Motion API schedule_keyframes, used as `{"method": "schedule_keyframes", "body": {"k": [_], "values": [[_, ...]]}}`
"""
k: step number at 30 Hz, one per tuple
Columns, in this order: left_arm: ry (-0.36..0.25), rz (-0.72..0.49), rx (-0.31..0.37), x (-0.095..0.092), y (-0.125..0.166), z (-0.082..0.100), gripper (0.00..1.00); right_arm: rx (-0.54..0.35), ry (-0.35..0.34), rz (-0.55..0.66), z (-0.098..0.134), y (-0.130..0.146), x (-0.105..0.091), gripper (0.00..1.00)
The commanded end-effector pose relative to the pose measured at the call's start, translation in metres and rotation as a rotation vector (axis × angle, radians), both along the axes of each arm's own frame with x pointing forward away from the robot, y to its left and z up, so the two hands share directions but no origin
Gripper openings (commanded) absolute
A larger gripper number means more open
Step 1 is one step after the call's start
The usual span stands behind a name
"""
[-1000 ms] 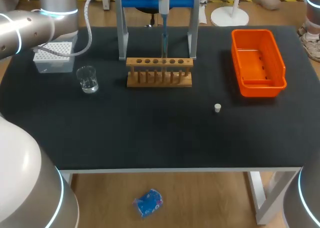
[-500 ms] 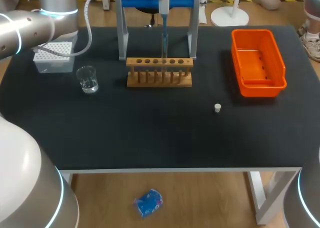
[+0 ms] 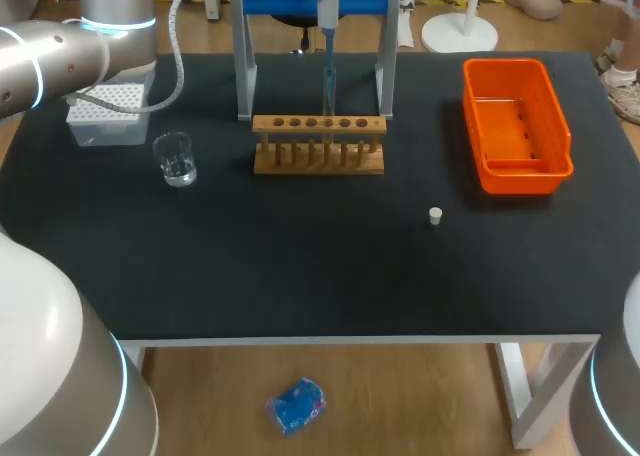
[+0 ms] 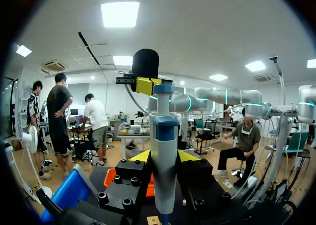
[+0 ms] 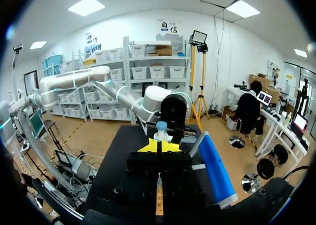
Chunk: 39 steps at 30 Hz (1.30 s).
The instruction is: Invert the test tube, pick up the pipette, mount the tip to pipette, aspirate from beaker and dispense into the tube, eject the tip, return the pipette, and cap with the stopper.
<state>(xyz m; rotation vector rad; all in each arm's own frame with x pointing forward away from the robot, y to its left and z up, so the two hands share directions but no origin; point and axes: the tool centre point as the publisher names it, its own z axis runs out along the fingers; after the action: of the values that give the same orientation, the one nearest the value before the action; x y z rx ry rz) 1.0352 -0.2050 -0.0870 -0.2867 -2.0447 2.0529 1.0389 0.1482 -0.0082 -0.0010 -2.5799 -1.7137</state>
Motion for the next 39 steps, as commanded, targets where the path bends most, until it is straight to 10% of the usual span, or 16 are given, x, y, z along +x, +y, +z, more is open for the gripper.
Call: {"method": "schedule_keyframes", "body": {"k": [1,39], "values": [[0.0,-0.002,0.0,0.001,0.0,0.0,0.0,-0.029,0.051,0.081,0.009,0.013,0.014,0.0],[0.0,-0.002,0.0,0.001,0.0,0.0,0.0,-0.023,0.04,0.114,0.003,0.054,-0.017,0.0]]}}
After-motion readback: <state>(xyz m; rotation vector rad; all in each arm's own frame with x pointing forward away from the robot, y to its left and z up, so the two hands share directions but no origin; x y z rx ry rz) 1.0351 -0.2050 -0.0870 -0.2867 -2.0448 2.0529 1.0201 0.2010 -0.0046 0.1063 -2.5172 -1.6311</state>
